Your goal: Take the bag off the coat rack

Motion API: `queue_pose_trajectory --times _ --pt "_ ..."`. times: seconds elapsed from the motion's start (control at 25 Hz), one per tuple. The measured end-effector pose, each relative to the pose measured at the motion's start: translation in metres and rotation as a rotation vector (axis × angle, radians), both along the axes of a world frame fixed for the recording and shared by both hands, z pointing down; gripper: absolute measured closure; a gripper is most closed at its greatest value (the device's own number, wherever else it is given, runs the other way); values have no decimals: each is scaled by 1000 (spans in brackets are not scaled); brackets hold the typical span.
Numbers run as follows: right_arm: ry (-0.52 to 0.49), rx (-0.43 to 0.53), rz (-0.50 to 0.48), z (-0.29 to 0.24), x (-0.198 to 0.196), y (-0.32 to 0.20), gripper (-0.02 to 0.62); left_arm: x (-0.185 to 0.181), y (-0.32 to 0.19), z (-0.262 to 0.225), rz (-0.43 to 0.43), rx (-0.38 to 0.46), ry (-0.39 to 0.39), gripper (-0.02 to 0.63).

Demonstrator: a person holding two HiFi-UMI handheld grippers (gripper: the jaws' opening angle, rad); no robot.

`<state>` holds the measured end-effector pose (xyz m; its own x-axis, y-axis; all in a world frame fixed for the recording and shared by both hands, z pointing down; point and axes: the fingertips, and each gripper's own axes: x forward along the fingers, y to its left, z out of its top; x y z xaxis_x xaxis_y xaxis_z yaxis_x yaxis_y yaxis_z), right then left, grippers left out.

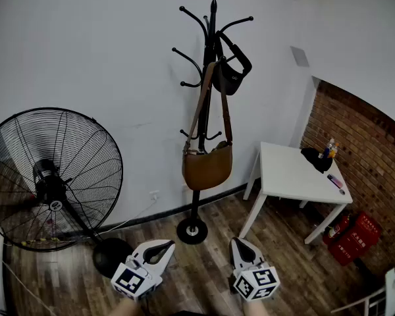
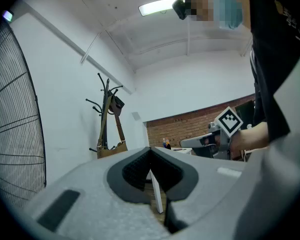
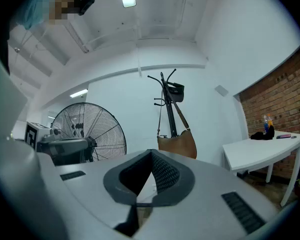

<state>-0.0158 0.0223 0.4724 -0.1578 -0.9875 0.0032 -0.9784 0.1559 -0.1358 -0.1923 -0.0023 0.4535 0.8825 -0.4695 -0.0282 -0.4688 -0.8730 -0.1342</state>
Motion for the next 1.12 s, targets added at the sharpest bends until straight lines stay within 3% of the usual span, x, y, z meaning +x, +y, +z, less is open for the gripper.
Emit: queue_pose_trajectory --times 0.36,0.68,0.76,0.8,1.12 --pt "2 -16 -10 1 -3 -5 597 -1 -5 -22 -16 14 24 601" --pt "-20 1 16 0 3 -10 595 -1 -19 -3 10 -21 63 599" --pt "-14 18 24 -4 6 -11 541 6 -22 2 35 -36 68 447" --pt "-15 27 26 -6 9 -13 508 9 -25 3 33 -40 65 415" --pt "-23 11 8 -1 46 -47 437 50 -58 10 1 -57 52 337"
